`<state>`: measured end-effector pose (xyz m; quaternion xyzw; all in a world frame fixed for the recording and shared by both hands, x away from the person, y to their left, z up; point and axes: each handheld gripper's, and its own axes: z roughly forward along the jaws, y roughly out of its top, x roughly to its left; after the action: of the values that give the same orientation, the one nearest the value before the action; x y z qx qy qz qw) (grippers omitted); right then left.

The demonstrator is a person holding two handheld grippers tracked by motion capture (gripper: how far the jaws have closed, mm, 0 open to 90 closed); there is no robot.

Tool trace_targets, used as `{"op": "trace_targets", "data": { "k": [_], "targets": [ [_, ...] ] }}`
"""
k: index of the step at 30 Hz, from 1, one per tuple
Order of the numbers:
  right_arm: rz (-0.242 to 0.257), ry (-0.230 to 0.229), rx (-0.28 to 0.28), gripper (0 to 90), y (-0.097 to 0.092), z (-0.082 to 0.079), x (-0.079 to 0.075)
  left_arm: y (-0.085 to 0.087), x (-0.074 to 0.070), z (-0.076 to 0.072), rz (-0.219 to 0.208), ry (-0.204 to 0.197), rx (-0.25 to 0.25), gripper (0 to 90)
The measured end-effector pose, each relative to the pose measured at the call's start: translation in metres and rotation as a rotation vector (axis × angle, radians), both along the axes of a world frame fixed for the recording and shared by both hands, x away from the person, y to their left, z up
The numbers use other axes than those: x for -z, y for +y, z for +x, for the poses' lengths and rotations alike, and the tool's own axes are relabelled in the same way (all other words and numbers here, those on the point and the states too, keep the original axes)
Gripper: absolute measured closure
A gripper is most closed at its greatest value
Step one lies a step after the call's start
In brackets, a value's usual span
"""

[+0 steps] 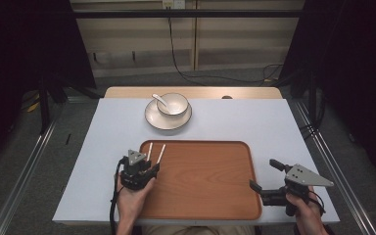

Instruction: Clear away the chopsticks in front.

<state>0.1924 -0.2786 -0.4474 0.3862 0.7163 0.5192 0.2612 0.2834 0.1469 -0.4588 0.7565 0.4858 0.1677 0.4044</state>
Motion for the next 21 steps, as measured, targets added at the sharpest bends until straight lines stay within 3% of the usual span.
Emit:
{"op": "trace_targets", "data": {
  "k": [2,4,7,11,12,14,19,21],
  "targets": [
    [0.0,0.0,0.001,0.6,0.0,0.0,0.0,-0.002,0.0,0.007,-0.008,-0.002,0.027,70.9],
    [-0.004,-0.003,0.0,0.6,0.0,0.0,0.0,-0.007,-0.002,0.014,0.021,-0.008,0.058,81.1],
    [0.0,-0.001,-0.001,0.6,0.001,0.001,0.001,-0.012,-0.001,0.025,0.005,0.013,0.088,90.0],
    [0.001,0.0,0.0,0.6,0.0,0.001,0.001,-0.021,0.002,0.036,0.056,0.046,0.112,90.0],
    [-0.001,0.0,-0.001,0.5,0.0,0.001,0.001,-0.025,0.003,0.038,0.089,0.056,0.103,90.0],
    [0.0,0.001,0.002,0.6,0.0,0.001,0.001,-0.026,0.005,0.041,0.082,0.073,0.115,90.0],
    [0.0,0.002,0.001,0.6,0.0,0.001,0.001,-0.027,0.011,0.043,0.121,0.092,0.089,90.0],
    [-0.001,0.001,-0.002,0.6,0.0,0.001,0.001,-0.027,0.012,0.044,0.116,0.102,0.09,90.0]
  ]
}}
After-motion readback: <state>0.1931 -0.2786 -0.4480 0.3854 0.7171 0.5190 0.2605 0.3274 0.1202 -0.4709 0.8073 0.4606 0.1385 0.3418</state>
